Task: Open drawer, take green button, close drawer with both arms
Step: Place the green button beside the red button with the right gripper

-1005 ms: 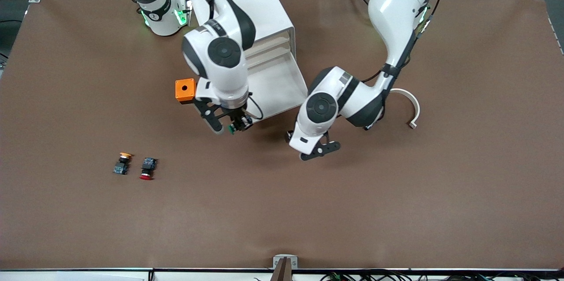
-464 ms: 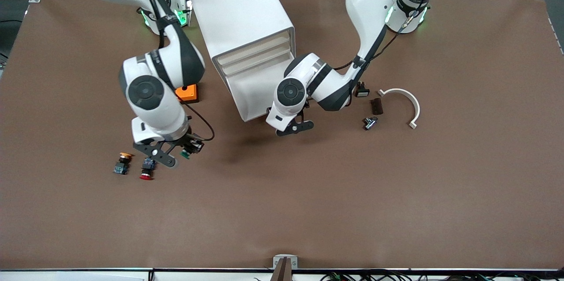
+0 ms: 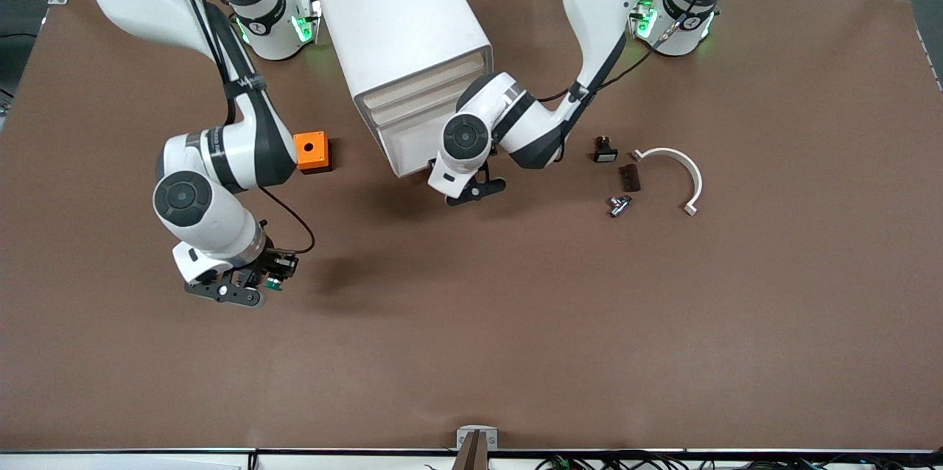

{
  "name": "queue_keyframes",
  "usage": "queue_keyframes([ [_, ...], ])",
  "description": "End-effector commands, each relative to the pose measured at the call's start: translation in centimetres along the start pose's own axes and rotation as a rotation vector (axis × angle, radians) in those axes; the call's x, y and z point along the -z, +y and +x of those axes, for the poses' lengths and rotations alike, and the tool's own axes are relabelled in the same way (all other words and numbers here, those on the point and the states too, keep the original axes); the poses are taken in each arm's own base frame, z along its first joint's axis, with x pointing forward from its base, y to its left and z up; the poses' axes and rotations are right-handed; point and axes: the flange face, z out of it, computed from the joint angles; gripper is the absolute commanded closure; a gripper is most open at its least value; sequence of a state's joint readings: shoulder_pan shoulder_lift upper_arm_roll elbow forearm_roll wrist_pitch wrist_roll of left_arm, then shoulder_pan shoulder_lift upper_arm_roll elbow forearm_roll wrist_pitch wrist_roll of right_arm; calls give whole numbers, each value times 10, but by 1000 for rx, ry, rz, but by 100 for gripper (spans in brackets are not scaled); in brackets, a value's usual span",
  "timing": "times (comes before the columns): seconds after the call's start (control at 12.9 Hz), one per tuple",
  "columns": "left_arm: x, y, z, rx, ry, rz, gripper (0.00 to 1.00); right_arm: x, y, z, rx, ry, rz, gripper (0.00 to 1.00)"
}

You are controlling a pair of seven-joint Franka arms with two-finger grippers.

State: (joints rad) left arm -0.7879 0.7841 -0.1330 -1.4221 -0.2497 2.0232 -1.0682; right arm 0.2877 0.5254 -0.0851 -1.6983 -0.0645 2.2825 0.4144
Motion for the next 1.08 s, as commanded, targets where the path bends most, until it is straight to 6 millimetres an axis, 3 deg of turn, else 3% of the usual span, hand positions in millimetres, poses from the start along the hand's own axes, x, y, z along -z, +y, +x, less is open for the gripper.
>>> queue_keyframes([
  [0.0, 1, 2, -21, 10, -29, -6, 0, -36, 10, -5, 48, 14, 24, 98],
  [0.31, -13, 8, -41, 31, -71, 0, 0, -84, 9, -21, 57, 44, 39, 98],
  [0.54, -23, 13, -57, 41, -119, -8, 0, -95, 9, -25, 60, 43, 40, 95],
  [0.62, -24, 12, -58, 48, -130, -11, 0, -95, 9, -24, 57, 42, 40, 90],
  [0.7, -26, 13, -58, 60, -147, -16, 0, -95, 9, -24, 52, 41, 41, 80],
  [0.77, -29, 13, -59, 75, -156, -14, 0, -93, 9, -23, 43, 45, 45, 51],
  [0.85, -29, 13, -59, 86, -156, -14, 0, -90, 14, -19, 10, 42, 61, 9],
  [0.93, -29, 13, -59, 86, -156, -14, 0, -82, 16, -16, -6, 43, 76, 0],
  [1.01, -23, 13, -55, 89, -151, -22, 0, -75, 17, -13, -13, 44, 80, 0],
])
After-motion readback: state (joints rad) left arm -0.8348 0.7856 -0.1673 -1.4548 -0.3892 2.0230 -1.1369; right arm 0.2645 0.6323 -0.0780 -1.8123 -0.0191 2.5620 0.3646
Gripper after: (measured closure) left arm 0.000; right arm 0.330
